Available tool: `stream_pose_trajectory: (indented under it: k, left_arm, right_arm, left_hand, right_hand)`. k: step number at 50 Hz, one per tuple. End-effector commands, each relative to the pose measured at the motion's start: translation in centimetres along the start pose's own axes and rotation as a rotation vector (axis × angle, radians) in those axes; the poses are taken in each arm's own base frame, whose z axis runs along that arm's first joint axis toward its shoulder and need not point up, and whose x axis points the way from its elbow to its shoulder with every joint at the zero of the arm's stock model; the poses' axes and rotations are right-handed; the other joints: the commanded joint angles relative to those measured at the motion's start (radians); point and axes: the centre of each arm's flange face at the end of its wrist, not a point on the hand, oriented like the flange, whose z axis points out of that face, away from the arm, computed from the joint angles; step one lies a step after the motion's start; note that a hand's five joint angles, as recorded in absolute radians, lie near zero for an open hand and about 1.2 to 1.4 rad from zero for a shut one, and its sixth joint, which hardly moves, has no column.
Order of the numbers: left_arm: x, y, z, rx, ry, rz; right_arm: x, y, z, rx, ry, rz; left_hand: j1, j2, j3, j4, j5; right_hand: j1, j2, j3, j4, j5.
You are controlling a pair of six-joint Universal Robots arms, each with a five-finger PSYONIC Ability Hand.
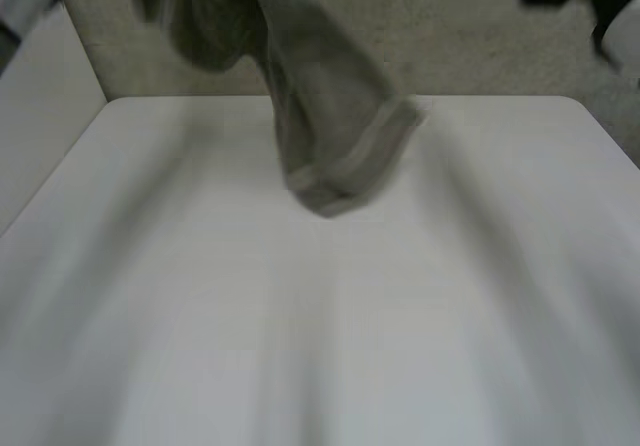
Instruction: Fold the towel.
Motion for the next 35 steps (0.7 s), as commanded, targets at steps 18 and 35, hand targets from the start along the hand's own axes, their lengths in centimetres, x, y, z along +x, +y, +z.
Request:
stream_pose_trajectory:
  k: [18,35]
  left_arm:
    - [8.2,13.3,-14.5,-0.679,0.254,-0.149]
    - [9.7,5.4,-13.1,-0.672,0.118,-0.208]
  right_arm:
    - [-7.6,10.2,-8.9,-0.43,-0.262,0.108]
    - [-11.8,10.8,-9.1,-0.483,-0.298,0.136]
  left_hand:
    - [0.147,0.059,-0.049,-0.055,0.084]
    - [0.147,0.059,-0.049,-0.055,0.084]
  right_hand:
    - [-1.143,-1.126,-0.052,-0.07,-1.156]
    - [-1.143,-1.126,-0.052,-0.07,-1.156]
